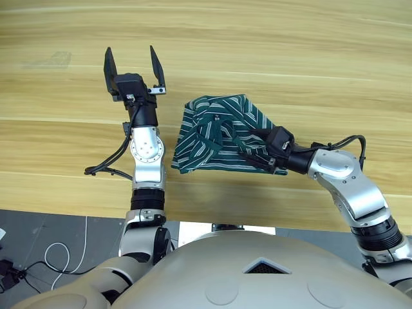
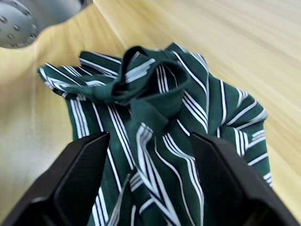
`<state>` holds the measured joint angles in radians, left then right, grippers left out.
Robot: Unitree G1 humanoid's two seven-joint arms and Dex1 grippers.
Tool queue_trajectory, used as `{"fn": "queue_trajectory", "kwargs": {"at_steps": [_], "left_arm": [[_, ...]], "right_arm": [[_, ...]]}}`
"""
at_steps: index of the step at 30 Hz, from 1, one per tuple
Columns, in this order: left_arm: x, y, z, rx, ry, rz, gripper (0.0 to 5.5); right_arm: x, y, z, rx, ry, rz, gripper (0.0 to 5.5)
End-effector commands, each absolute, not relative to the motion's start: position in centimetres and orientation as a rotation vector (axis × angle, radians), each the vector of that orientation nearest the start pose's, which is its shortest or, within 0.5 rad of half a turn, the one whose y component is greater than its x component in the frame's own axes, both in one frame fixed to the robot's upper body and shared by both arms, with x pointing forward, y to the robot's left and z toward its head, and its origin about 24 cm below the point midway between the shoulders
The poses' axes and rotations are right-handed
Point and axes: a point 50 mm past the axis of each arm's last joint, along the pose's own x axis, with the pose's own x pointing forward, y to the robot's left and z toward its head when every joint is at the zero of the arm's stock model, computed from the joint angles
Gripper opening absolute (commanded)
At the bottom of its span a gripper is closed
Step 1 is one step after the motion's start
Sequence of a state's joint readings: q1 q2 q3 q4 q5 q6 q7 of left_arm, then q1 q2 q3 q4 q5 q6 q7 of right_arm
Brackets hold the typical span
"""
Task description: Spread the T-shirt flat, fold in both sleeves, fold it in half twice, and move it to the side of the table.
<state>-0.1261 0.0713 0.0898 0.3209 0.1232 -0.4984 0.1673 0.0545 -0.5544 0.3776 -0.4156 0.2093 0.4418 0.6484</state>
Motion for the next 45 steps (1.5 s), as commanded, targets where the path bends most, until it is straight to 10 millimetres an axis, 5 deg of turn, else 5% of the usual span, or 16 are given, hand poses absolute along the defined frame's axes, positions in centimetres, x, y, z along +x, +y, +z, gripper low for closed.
{"fn": "queue_trajectory", "kwargs": {"at_steps": [1,6,23,31,35,39,45], "left_arm": [[26.9,17.6,4.6,0.169,-0.296,0.163,4.31],[26.9,17.5,4.5,0.168,-0.294,0.158,4.31],[26.9,17.6,4.3,0.174,-0.287,0.156,4.31],[26.6,18.4,5.1,0.161,-0.285,0.166,4.31],[24.1,17.9,6.3,0.116,-0.243,0.061,4.31],[19.8,17.2,7.9,-0.05,-0.126,-0.257,4.31],[14.3,17.4,6.8,-0.155,0.242,-0.497,4.31]], "right_arm": [[20.0,-12.0,4.9,-0.309,0.339,1.038,3.16],[19.9,-12.0,4.6,-0.331,0.324,1.036,3.16],[19.4,-11.7,4.1,-0.337,0.311,1.037,0.07],[21.2,-12.2,5.7,-0.341,0.225,0.973,0.03],[21.9,-12.3,7.2,-0.36,0.153,0.955,0.03],[22.1,-12.0,8.5,-0.368,0.099,0.953,0.03],[21.2,-11.3,8.3,-0.348,0.103,0.976,0.03]]}}
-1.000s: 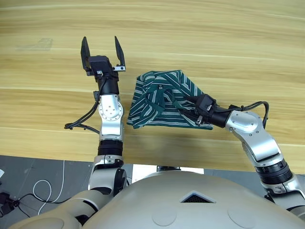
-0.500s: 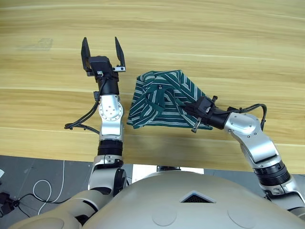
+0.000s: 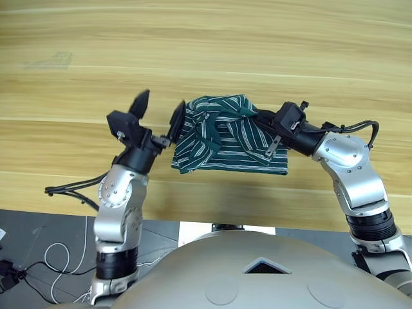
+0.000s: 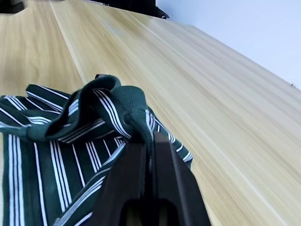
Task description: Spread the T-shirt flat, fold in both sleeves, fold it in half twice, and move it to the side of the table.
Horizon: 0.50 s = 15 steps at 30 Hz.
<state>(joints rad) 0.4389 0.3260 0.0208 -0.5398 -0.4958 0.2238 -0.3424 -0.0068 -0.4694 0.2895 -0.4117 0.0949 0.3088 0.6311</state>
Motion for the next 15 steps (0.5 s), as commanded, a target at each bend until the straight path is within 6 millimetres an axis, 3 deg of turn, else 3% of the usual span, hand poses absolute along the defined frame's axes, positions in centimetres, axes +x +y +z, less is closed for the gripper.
{"fn": "queue_trajectory", "kwargs": {"at_steps": [1,4,7,15], "left_arm": [[13.7,17.0,6.7,-0.141,0.275,-0.536,4.31],[12.7,15.7,5.4,-0.076,0.355,-0.567,4.31],[13.3,15.3,3.8,0.052,0.347,-0.466,4.31],[15.1,12.1,2.1,0.159,0.211,-0.359,4.31]], "right_arm": [[21.1,-11.1,8.2,-0.346,0.104,0.979,0.03],[21.1,-10.8,8.0,-0.342,0.105,0.988,0.03],[21.1,-10.6,8.0,-0.343,0.101,0.995,0.03],[21.4,-10.1,8.5,-0.341,0.067,0.981,0.03]]}}
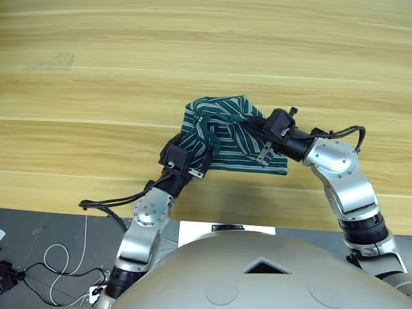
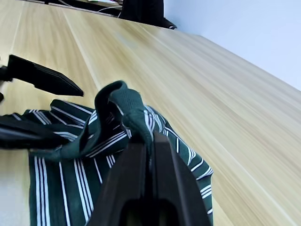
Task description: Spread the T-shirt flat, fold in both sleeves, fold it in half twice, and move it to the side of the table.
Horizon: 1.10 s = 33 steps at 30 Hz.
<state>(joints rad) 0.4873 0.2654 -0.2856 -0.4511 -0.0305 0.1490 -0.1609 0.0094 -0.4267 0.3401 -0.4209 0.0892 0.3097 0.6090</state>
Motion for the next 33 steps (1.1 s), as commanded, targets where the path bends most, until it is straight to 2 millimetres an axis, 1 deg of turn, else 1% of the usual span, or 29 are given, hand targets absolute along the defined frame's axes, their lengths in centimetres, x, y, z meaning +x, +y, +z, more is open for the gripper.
{"fn": "queue_trajectory", "kwargs": {"at_steps": [1,3,4,6,7,10,12,14,16,17,21,27,30,33], "left_arm": [[15.1,11.8,2.0,0.17,0.202,-0.363,4.31],[14.6,11.0,2.2,0.112,0.194,-0.427,4.31],[14.1,10.6,2.7,0.015,0.188,-0.481,4.31],[13.4,10.6,3.7,-0.124,0.176,-0.572,4.31],[13.1,10.8,4.0,-0.166,0.177,-0.597,4.31],[12.3,11.6,3.7,-0.181,0.232,-0.617,4.31],[12.0,11.6,3.6,-0.184,0.251,-0.625,4.31],[12.3,11.6,3.3,-0.122,0.248,-0.6,4.31],[13.1,11.7,2.2,0.043,0.249,-0.526,4.31],[13.3,11.6,1.8,0.096,0.251,-0.506,4.31],[13.2,10.9,0.8,0.198,0.24,-0.514,4.31],[13.5,10.4,0.3,0.212,0.222,-0.502,4.31],[13.5,10.1,0.2,0.186,0.21,-0.484,4.31],[13.9,10.2,0.4,0.176,0.191,-0.448,4.31]], "right_arm": [[21.4,-10.2,8.5,-0.343,0.063,0.98,0.03],[21.5,-10.3,8.6,-0.354,0.059,0.978,0.03],[21.5,-10.3,8.5,-0.357,0.06,0.975,0.03],[21.5,-10.4,8.5,-0.36,0.062,0.973,0.03],[21.5,-10.4,8.5,-0.361,0.062,0.973,0.03],[21.6,-10.3,8.6,-0.362,0.058,0.974,0.03],[21.7,-10.4,8.8,-0.363,0.051,0.973,0.03],[21.7,-10.4,8.9,-0.363,0.048,0.972,0.03],[21.7,-10.3,9.1,-0.36,0.041,0.977,0.03],[21.6,-10.2,9.2,-0.357,0.035,0.982,0.03],[21.4,-9.8,9.6,-0.355,0.016,1.002,0.03],[21.0,-9.3,10.7,-0.358,-0.034,1.017,0.03],[20.9,-9.4,10.6,-0.364,-0.029,1.017,0.03],[20.8,-9.5,10.4,-0.363,-0.021,1.013,0.03]]}}
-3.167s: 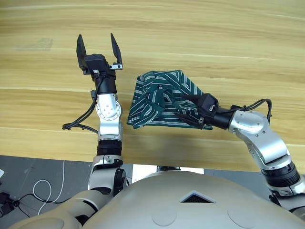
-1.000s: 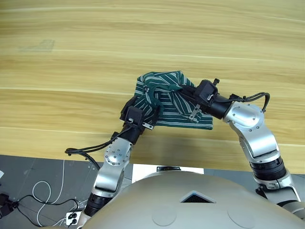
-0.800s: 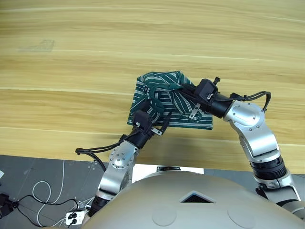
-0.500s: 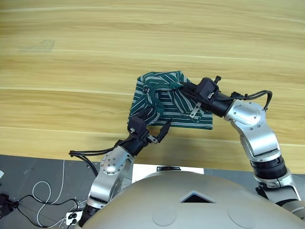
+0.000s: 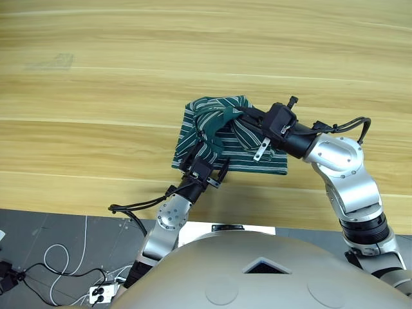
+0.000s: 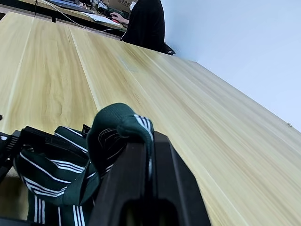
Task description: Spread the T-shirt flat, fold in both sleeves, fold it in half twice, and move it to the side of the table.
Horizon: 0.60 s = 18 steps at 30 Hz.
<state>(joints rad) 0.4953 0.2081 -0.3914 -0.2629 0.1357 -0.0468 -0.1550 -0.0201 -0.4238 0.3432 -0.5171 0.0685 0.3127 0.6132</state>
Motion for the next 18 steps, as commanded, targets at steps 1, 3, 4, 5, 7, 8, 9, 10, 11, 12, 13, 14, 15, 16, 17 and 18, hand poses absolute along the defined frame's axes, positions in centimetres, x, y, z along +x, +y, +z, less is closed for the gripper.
{"fn": "queue_trajectory", "kwargs": {"at_steps": [1,3,4,5,7,8,9,10,11,12,13,14,15,16,17,18], "left_arm": [[13.99,10.29,0.41,0.176,0.191,-0.439,4.31],[14.12,10.38,0.32,0.179,0.196,-0.427,4.04],[14.15,10.4,0.29,0.182,0.197,-0.424,3.89],[14.21,10.43,0.27,0.184,0.197,-0.417,3.73],[14.38,10.57,0.23,0.183,0.196,-0.399,3.37],[14.45,10.64,0.22,0.184,0.196,-0.392,3.2],[14.48,10.69,0.21,0.185,0.197,-0.388,3.09],[14.47,10.72,0.2,0.187,0.198,-0.386,2.91],[14.47,10.74,0.16,0.189,0.2,-0.385,2.77],[14.45,10.76,0.11,0.192,0.203,-0.385,2.62],[14.42,10.76,0.03,0.195,0.206,-0.386,2.47],[14.38,10.74,-0.04,0.198,0.209,-0.389,2.35],[14.35,10.72,-0.09,0.2,0.211,-0.392,2.12],[14.35,10.71,-0.11,0.201,0.211,-0.394,1.95],[14.37,10.71,-0.11,0.203,0.211,-0.395,1.86],[14.39,10.72,-0.1,0.205,0.209,-0.396,1.66]], "right_arm": [[20.72,-9.53,10.36,-0.363,-0.019,1.013,0.03],[20.68,-9.53,10.27,-0.362,-0.015,1.013,0.0],[20.67,-9.52,10.24,-0.361,-0.014,1.012,0.0],[20.66,-9.52,10.22,-0.361,-0.013,1.012,0.0],[20.63,-9.51,10.19,-0.359,-0.013,1.012,0.0],[20.62,-9.51,10.18,-0.358,-0.012,1.012,0.0],[20.61,-9.5,10.17,-0.358,-0.012,1.012,0.0],[20.59,-9.49,10.17,-0.357,-0.012,1.011,0.0],[20.56,-9.47,10.18,-0.356,-0.013,1.012,0.0],[20.55,-9.46,10.19,-0.356,-0.014,1.012,0.0],[20.55,-9.44,10.18,-0.357,-0.014,1.013,0.0],[20.55,-9.41,10.17,-0.357,-0.014,1.013,0.0],[20.56,-9.39,10.15,-0.357,-0.014,1.014,0.0],[20.57,-9.37,10.14,-0.358,-0.014,1.014,0.0],[20.59,-9.34,10.11,-0.358,-0.013,1.016,0.0],[20.6,-9.32,10.08,-0.359,-0.012,1.017,0.0]]}}
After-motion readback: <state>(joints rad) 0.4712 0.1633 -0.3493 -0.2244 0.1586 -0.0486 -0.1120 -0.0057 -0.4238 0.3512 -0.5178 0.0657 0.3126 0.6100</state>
